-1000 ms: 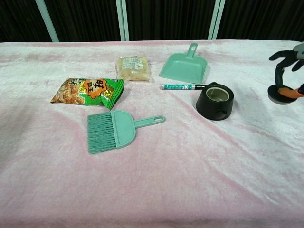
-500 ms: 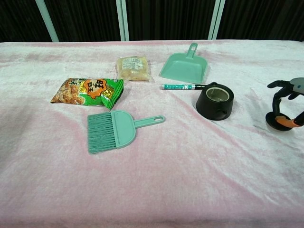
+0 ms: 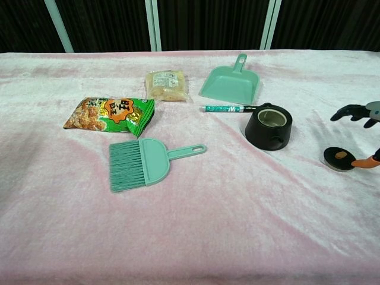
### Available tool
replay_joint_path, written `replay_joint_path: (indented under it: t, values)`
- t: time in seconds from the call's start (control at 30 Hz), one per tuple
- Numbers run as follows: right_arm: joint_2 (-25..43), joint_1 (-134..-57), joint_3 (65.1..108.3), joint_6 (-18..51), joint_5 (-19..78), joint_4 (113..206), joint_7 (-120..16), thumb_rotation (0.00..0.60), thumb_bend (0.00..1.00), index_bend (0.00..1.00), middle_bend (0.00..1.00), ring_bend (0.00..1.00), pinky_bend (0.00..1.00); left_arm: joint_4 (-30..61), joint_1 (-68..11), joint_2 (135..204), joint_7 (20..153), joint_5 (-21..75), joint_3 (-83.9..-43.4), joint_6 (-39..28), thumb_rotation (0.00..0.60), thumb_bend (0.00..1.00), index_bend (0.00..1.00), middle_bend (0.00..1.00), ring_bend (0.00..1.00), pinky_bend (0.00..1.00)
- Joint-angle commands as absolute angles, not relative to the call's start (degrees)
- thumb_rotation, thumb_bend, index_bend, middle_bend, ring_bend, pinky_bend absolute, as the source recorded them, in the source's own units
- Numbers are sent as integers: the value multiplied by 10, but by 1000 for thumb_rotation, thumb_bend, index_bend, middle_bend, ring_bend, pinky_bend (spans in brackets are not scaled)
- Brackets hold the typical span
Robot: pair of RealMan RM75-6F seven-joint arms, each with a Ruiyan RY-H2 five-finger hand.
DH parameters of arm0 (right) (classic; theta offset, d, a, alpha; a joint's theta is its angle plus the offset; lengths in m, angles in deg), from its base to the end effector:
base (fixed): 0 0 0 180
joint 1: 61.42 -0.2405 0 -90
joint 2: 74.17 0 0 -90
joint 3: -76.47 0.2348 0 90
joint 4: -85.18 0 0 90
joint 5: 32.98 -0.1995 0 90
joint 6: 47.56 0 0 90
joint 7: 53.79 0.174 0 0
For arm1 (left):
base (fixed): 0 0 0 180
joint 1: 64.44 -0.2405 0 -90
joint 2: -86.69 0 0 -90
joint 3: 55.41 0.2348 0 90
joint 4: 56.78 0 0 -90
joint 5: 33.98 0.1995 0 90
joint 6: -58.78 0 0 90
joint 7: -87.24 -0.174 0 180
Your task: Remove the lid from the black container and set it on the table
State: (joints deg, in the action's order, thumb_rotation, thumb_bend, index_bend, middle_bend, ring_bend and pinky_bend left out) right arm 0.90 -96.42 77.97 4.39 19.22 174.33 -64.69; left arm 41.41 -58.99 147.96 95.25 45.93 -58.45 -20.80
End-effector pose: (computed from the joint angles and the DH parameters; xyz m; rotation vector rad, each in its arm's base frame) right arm -0.2531 -0.3191 0.0315 1.6494 -1.2834 0.6142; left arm -0.2920 0.2093 0.1557 -1.2775 -1.1575 -0.9523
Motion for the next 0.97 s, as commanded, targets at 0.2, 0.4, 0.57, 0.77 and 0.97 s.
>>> replay_joint_path:
  t: [0.2,0.4,0.57,0.77,0.97]
  values:
    - [-37,-944,801,100,223,1792,-633,600,120,27,0,81,139,413,-590,1480,954,460,-585,-209,600,338,201,19,0,158]
    - [-92,-878,777,221,294,1856,-640,600,126,27,0,81,139,413,-590,1480,956,460,-585,-210,600,338,201,19,0,158]
    - [-83,-789,726,369,407,1856,-645,600,126,27,0,80,139,415,-591,1480,955,458,-587,-212,600,338,201,19,0,158]
    - [-34,-715,688,463,493,1792,-632,600,127,27,0,80,139,414,-593,1481,956,462,-587,-217,600,338,201,19,0,158]
    - [-14,-695,694,486,508,1759,-635,600,127,26,0,80,139,411,-594,1483,957,468,-586,-221,600,338,201,19,0,157]
